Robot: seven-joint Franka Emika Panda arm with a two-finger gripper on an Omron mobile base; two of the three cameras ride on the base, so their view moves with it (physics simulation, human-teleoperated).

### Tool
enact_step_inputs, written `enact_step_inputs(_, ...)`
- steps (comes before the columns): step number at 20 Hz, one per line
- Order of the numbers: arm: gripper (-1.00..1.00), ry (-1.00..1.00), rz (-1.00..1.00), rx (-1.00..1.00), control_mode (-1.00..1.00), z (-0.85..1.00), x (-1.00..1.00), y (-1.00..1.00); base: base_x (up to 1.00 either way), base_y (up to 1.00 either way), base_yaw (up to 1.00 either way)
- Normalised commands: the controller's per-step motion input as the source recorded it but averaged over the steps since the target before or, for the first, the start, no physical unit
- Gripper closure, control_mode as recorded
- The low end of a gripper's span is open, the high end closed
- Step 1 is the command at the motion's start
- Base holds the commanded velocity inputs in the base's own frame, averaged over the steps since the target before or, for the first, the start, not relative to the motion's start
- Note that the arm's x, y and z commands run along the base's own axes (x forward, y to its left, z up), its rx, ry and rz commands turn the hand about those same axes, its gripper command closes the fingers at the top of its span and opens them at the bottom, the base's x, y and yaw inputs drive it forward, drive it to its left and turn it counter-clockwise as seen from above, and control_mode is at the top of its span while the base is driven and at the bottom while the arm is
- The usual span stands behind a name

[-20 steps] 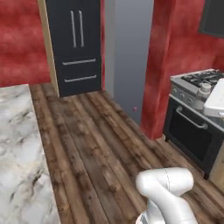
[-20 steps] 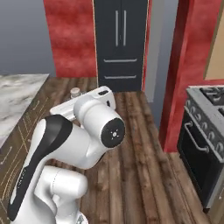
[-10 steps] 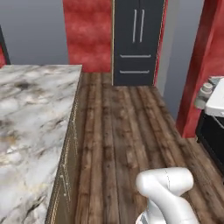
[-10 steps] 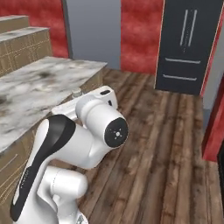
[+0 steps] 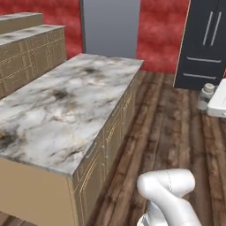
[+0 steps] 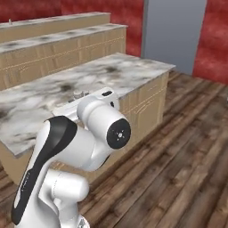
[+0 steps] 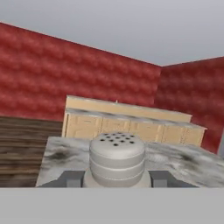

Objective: The dining table condiment station is running low on shaker. Refill the condiment station by opening the cabinet and taking the shaker from the cabinet and placing it on the dining table.

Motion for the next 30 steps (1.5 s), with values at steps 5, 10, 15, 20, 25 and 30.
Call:
enact_step_inputs(5,1.0,0.0,0.0,0.0,1.0,0.0,0.0,0.0,-0.36,0.66,0.43)
enact_step_inputs(10,1.0,0.0,0.0,0.0,1.0,0.0,0.0,0.0,0.0,1.0,0.26)
enact_step_inputs(15,1.0,0.0,0.0,0.0,1.0,0.0,0.0,0.0,0.0,1.0,0.18)
enact_step_inputs(20,1.0,0.0,0.0,0.0,1.0,0.0,0.0,0.0,0.0,1.0,0.16)
enact_step_inputs(25,1.0,0.0,0.0,0.0,1.0,0.0,0.0,0.0,0.37,1.0,0.04)
enact_step_inputs(30,1.0,0.0,0.0,0.0,1.0,0.0,0.0,0.0,0.76,1.0,0.0)
